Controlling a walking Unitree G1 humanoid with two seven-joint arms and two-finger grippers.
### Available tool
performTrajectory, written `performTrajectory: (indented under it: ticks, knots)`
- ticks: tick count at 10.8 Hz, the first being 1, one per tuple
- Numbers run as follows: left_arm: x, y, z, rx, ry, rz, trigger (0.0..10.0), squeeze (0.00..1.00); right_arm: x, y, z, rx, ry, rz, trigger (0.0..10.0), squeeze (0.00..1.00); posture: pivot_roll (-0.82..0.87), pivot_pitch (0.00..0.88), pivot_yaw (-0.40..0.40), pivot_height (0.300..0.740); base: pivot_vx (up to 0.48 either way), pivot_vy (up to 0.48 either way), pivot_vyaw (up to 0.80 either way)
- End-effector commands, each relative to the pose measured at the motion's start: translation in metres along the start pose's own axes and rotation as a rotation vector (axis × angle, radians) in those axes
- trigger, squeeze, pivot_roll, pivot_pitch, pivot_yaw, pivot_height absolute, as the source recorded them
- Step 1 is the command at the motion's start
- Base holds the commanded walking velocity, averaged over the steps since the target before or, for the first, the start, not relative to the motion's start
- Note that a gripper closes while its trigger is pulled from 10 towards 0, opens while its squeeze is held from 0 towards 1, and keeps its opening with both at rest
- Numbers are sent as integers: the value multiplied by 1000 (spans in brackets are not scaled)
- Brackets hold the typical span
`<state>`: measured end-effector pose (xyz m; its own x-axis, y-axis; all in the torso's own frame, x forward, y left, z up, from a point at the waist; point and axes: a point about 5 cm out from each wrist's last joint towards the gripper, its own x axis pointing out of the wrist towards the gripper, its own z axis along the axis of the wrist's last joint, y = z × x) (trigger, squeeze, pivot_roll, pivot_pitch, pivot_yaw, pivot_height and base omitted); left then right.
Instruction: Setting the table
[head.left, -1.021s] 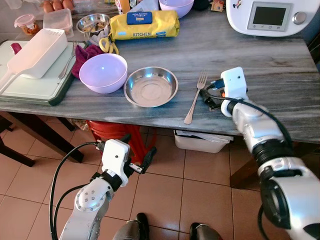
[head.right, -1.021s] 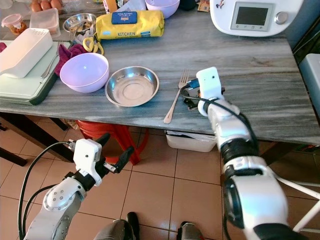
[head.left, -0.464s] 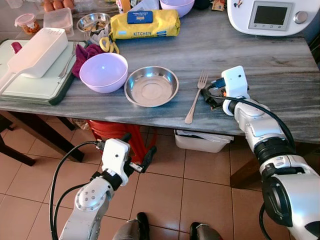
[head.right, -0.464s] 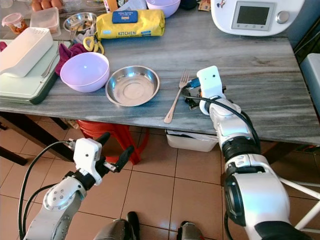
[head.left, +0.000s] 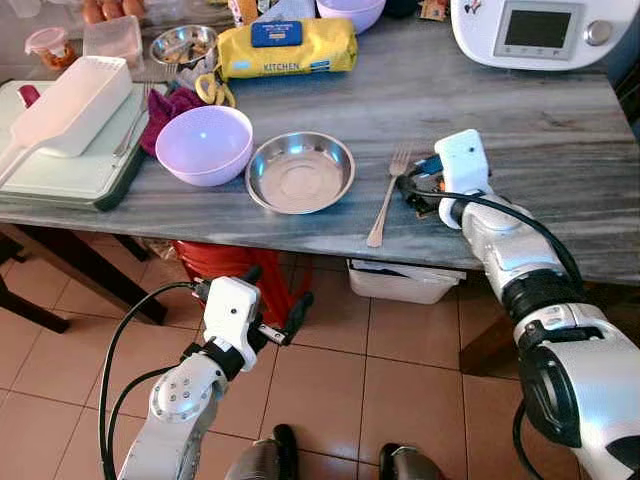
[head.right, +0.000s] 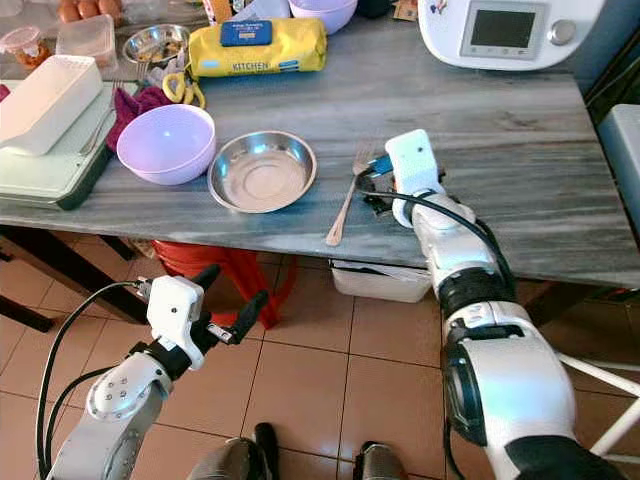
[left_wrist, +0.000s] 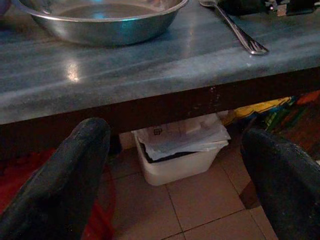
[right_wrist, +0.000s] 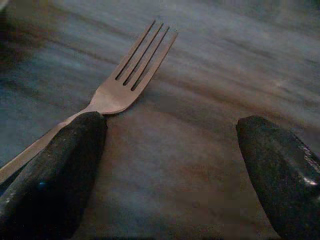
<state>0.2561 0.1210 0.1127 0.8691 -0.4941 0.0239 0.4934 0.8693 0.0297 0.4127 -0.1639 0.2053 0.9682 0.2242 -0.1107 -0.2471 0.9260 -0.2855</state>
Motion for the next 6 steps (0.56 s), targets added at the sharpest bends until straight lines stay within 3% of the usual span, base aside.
performTrajectory:
  ticks: [1,4,6]
  knots:
    - [-5,2,-2,7,18,11,10000,0,3,6,4,-4,-6,20,10000,1000,-7,268,90,740,0,0,0]
    - [-6,1,-2,5,19,17,10000,0,4,7,8,-10,-18,23,10000,1000,-4,270,85,740,0,0,0]
    - [-5,3,-2,6,15,25,10000,0,1,0,15,-10,-90,-7,10000,1000,-2,265,84,740,0,0,0]
